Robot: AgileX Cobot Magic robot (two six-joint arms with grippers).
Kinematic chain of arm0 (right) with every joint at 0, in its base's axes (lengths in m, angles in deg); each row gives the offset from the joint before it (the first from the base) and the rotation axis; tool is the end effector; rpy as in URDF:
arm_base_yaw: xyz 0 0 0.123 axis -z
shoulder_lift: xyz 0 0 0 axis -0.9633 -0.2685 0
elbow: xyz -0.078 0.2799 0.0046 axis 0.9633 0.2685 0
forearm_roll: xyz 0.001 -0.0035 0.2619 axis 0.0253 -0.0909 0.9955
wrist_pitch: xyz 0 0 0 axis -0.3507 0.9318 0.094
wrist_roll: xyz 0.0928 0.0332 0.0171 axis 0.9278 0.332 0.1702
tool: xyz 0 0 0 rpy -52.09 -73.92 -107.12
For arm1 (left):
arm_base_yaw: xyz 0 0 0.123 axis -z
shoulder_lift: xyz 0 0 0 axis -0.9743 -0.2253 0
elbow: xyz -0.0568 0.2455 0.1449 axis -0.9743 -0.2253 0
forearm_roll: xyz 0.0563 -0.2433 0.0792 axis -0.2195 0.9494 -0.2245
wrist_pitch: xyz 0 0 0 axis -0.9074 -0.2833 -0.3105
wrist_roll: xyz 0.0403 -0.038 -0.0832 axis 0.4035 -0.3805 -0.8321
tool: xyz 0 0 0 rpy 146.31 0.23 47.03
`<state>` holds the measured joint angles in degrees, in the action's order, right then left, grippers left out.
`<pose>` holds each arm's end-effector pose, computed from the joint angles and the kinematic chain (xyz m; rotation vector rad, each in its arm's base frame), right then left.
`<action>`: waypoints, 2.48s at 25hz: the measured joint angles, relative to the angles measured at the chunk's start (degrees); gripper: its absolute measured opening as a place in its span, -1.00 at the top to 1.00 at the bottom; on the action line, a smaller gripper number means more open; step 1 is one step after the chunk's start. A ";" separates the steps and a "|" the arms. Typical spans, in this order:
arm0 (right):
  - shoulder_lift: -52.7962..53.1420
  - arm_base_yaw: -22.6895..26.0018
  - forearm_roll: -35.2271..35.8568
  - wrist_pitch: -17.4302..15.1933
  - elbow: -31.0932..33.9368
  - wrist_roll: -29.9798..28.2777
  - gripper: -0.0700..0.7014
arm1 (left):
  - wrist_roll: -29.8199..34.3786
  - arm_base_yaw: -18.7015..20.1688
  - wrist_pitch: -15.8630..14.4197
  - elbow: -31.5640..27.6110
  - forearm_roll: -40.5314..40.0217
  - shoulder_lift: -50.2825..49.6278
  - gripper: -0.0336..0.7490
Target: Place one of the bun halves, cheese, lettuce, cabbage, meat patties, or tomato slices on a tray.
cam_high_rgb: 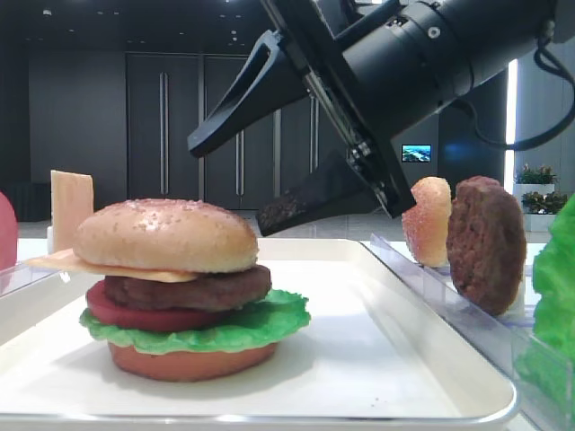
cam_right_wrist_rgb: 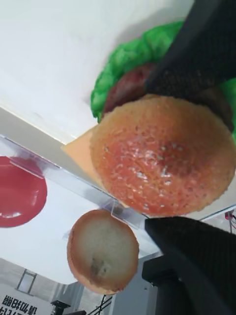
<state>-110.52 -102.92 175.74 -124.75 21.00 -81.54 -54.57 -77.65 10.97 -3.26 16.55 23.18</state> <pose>0.2739 0.2280 0.1654 -0.6383 2.3712 1.2818 0.0048 0.0032 0.2653 0.0029 2.1099 0.0601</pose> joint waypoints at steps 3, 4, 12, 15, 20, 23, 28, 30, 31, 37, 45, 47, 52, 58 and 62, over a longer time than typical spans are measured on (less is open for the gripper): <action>1.20 0.00 -0.06 1.21 0.00 0.11 -0.46 | 0.00 0.00 0.00 0.00 0.00 0.00 -0.08; 1.56 0.00 -0.06 1.44 0.00 0.28 -0.46 | 0.00 0.00 0.00 0.00 0.00 0.00 -0.08; 7.90 1.13 -5.63 3.97 0.02 3.81 -0.46 | 0.00 0.00 0.00 0.00 0.00 0.00 -0.08; 11.65 3.16 -12.30 5.06 0.02 8.91 -0.46 | 0.00 0.00 0.00 0.00 0.00 0.00 -0.08; 19.30 8.67 -29.81 4.27 0.06 23.66 -0.46 | 0.00 0.00 0.00 0.00 0.00 0.00 -0.08; 24.58 12.81 -44.63 2.69 0.06 35.27 -0.46 | 0.00 0.00 0.00 0.00 0.00 0.00 -0.08; 34.24 20.17 -68.31 -3.98 0.06 51.87 -0.45 | 0.00 0.00 0.00 0.00 0.00 0.00 -0.08; 38.07 23.03 -75.28 -7.51 0.06 56.57 -0.45 | 0.00 0.00 0.00 0.00 0.00 0.00 -0.08; 40.24 24.36 -77.60 -8.92 0.06 58.06 -0.45 | 0.00 0.00 0.00 0.00 0.00 0.00 -0.08; 52.81 29.73 -88.04 -16.43 0.06 65.86 -0.45 | 0.00 0.00 0.00 0.00 0.00 0.00 -0.08; 68.78 31.32 -94.15 -23.80 0.06 71.68 -0.34 | 0.00 0.00 0.00 0.00 0.00 0.00 -0.08; 71.99 31.32 -94.25 -25.26 0.06 72.38 -0.33 | 0.00 0.00 0.00 0.00 0.00 0.00 -0.08; 78.95 31.32 -94.36 -25.72 0.06 73.80 -0.32 | 0.00 0.00 0.00 0.00 0.00 0.00 -0.08; 85.88 31.32 -94.50 -25.79 4.59 75.77 -0.32 | 0.00 0.00 0.00 0.00 0.00 0.00 -0.08; 90.94 31.32 -94.49 -25.96 11.92 77.21 -0.32 | 0.00 0.00 0.00 0.00 0.00 0.00 -0.08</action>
<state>-19.58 -71.60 81.25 -150.71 32.92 -4.33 -54.57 -77.65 10.97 -3.26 16.55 23.18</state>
